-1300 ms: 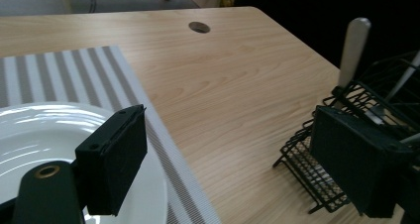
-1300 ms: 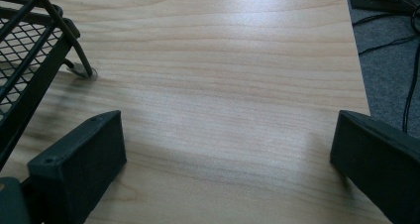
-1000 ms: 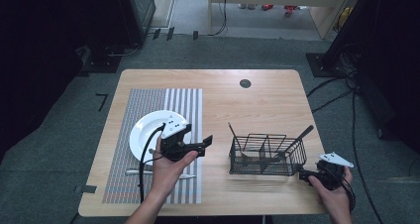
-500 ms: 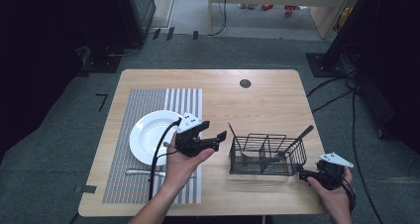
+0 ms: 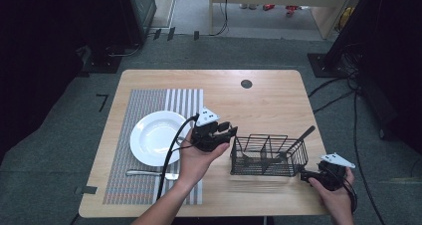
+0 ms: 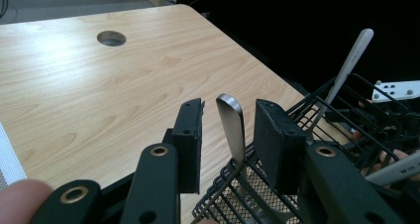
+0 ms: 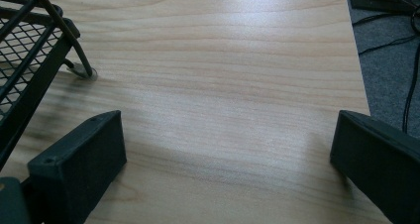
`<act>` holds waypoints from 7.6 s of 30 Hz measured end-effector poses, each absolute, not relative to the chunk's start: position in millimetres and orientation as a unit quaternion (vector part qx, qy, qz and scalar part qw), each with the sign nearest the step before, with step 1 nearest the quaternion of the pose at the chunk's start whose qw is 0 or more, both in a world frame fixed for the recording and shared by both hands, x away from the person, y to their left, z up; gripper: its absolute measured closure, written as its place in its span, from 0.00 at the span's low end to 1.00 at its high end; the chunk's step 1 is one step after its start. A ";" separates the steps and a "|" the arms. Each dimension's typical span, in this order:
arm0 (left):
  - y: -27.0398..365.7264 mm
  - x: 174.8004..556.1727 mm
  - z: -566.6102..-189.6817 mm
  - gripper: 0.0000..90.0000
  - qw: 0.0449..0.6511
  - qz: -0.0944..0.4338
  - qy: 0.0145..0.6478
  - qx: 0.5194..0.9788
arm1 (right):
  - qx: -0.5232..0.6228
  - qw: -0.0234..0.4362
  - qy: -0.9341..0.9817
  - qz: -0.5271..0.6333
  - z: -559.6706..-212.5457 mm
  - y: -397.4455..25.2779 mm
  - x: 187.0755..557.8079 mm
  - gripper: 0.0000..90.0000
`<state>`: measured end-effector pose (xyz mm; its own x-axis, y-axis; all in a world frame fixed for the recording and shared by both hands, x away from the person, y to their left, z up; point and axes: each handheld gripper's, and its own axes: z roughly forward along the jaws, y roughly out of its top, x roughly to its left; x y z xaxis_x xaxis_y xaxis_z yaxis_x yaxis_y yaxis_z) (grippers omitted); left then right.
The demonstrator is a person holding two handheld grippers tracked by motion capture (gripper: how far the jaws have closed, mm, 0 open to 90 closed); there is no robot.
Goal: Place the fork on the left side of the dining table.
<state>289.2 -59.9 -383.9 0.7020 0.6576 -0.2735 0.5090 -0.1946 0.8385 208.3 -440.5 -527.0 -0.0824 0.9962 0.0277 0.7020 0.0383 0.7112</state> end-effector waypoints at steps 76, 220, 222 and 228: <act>51.2 332.9 -300.4 0.99 0.641 0.074 0.354 0.677 | 0.629 0.251 0.675 0.292 -526.9 -440.4 208.2 0.01; 191.3 490.9 -480.9 0.25 0.338 0.081 0.661 0.665 | 0.631 0.251 0.674 0.292 -526.9 -440.4 208.6 0.01; 191.0 488.0 -478.5 0.24 0.341 0.093 0.658 0.665 | 0.631 0.251 0.674 0.292 -526.9 -440.5 208.6 0.01; 191.9 478.2 -471.5 0.21 0.321 0.132 0.660 0.667 | 0.630 0.251 0.674 0.292 -526.9 -440.5 208.6 0.01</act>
<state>478.2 191.9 -471.5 0.0953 0.9641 -0.2480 0.7951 0.0762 0.6017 208.6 -440.5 -526.9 -0.0793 0.9964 0.0285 0.7031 0.0357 0.7102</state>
